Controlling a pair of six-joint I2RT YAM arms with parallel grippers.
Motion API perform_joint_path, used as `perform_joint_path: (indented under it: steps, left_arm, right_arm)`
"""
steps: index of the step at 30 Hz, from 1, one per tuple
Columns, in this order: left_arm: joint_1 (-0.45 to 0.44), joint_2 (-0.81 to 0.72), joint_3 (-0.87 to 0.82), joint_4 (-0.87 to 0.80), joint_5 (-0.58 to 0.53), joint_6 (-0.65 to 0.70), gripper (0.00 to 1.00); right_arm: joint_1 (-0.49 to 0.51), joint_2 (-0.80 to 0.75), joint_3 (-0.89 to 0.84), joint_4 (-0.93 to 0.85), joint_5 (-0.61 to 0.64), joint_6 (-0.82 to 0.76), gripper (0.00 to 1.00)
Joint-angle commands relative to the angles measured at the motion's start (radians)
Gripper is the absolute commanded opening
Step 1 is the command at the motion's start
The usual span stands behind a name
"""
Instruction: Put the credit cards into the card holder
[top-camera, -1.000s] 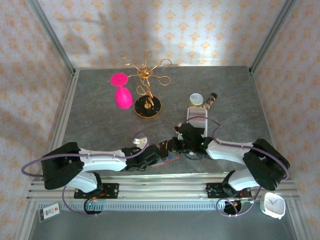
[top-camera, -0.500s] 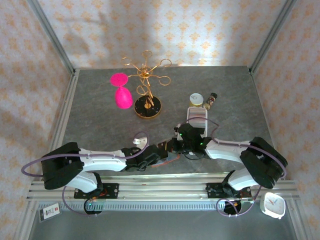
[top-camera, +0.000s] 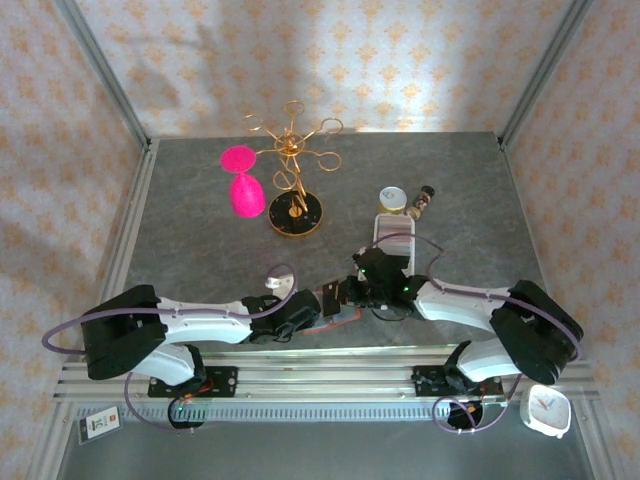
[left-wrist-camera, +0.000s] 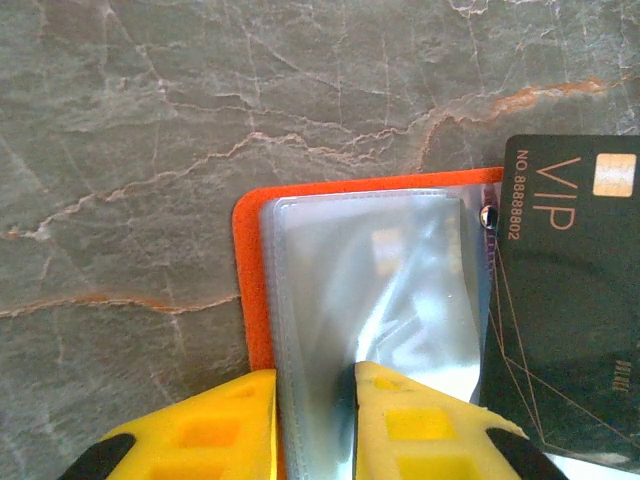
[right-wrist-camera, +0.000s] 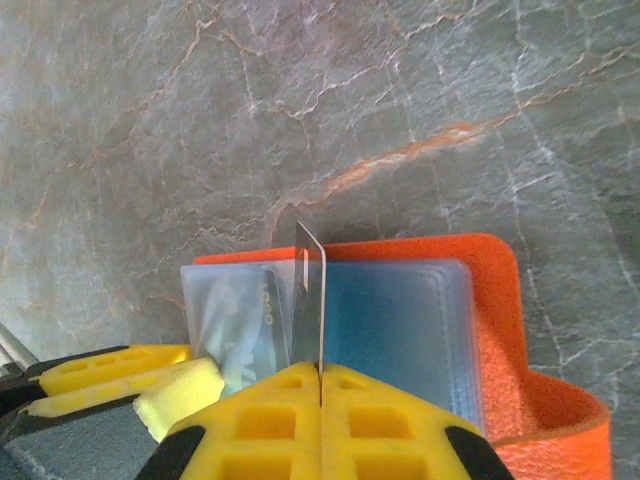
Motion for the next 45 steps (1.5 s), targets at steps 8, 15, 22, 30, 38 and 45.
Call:
perform_joint_path:
  steps: [8,15,22,30,38,45]
  left_arm:
    - [-0.006,0.037,-0.029,-0.021,0.029,0.003,0.21]
    - [-0.006,0.039,-0.032,-0.020,0.029,0.003,0.21]
    - [-0.006,0.036,-0.038,-0.017,0.027,-0.004,0.22]
    - [-0.006,0.024,-0.049,-0.001,0.028,-0.012,0.25]
    - [-0.006,0.013,-0.055,0.000,0.027,-0.019,0.33]
    - [-0.006,0.001,-0.075,0.004,0.012,-0.041,0.34]
  right_arm:
    - [0.005,0.028,-0.026,0.050,-0.015,0.021,0.00]
    - [0.004,0.045,-0.038,0.031,-0.062,-0.001,0.00]
    - [0.005,0.037,-0.032,-0.039,-0.084,-0.023,0.00]
    - [0.006,-0.003,-0.035,-0.078,-0.036,-0.021,0.00]
    - [0.006,0.025,-0.039,-0.024,-0.052,0.012,0.00]
    - [0.006,0.049,-0.026,0.027,-0.076,0.034,0.00]
